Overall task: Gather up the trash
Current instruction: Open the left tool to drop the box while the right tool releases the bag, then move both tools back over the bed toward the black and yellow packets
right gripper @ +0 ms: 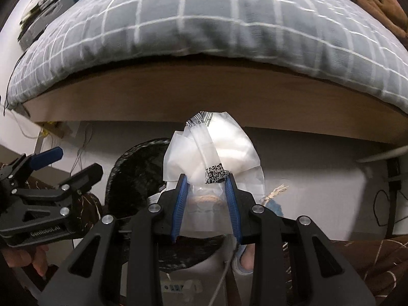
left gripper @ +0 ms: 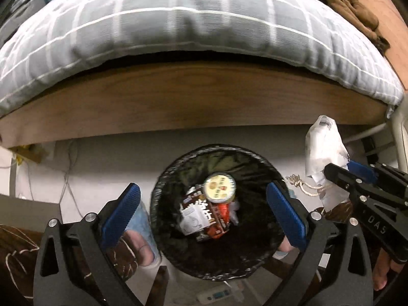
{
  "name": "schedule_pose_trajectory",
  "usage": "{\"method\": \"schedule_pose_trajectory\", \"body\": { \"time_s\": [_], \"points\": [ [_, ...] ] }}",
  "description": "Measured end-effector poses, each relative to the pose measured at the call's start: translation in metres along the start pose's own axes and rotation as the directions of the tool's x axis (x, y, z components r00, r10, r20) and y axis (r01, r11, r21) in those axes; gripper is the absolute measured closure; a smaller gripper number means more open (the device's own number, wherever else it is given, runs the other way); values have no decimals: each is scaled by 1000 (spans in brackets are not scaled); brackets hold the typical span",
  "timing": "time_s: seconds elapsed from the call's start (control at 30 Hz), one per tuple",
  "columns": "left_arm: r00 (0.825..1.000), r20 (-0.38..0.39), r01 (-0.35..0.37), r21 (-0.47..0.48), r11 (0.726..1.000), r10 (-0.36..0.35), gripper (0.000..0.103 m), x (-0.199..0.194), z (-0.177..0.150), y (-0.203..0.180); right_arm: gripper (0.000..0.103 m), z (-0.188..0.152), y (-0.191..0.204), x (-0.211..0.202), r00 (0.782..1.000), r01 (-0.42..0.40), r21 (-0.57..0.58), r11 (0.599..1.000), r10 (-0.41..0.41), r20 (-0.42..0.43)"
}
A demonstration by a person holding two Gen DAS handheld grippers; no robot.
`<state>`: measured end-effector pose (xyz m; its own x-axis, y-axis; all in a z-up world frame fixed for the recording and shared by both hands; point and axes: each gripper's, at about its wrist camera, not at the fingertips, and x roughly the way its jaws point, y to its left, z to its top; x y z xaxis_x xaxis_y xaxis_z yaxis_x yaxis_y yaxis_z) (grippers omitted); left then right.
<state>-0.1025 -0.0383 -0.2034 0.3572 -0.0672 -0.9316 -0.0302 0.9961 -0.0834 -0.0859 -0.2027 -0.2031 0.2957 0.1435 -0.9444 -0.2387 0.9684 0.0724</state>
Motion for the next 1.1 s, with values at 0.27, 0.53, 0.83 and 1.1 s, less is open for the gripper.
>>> {"method": "schedule_pose_trajectory", "body": {
  "time_s": [0.27,0.53,0.83,1.1],
  "points": [
    [1000,6,-29,-73,997,30,6,-5,-8,43,73,6,37,13,999,-30,-67,997,28,-29],
    [999,12,-36,-98,995,38,6,-12,-11,56,66,5,57,11,1000,-25,-97,995,23,-20],
    [998,47,-26,-93,995,30,6,-28,-1,54,38,12,44,-5,999,5,-93,996,-1,41],
    [992,118,-32,-86,996,42,6,-51,12,52,18,26,32,-32,990,47,-68,997,-37,139]
  ]
}}
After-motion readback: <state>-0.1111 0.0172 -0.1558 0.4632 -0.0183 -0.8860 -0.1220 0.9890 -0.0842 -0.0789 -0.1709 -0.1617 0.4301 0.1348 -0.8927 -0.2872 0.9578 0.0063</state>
